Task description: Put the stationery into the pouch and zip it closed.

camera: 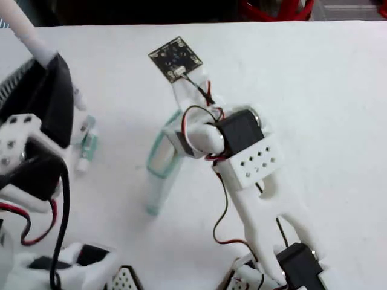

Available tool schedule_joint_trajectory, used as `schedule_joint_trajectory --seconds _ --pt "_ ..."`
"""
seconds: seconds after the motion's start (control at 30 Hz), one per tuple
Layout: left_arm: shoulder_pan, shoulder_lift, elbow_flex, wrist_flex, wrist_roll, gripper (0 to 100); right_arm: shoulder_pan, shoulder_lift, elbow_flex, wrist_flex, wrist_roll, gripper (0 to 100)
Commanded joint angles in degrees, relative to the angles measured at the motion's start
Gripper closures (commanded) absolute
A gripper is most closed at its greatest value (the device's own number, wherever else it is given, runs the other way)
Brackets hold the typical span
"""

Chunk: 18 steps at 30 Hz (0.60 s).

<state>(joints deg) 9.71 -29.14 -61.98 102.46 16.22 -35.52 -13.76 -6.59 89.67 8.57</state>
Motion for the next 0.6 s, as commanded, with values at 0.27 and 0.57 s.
schedule_joint_trajectory --seconds 0.27,0.57 --pt "5.5 -29.1 52.0 -18.7 -0.1 98 -0.7 0.6 0.5 -1.3 -0.5 80.4" --pt "14.1 -52.8 99.0 -57.6 -10.4 98 -0.8 0.5 0.5 -1.0 -0.5 80.4"
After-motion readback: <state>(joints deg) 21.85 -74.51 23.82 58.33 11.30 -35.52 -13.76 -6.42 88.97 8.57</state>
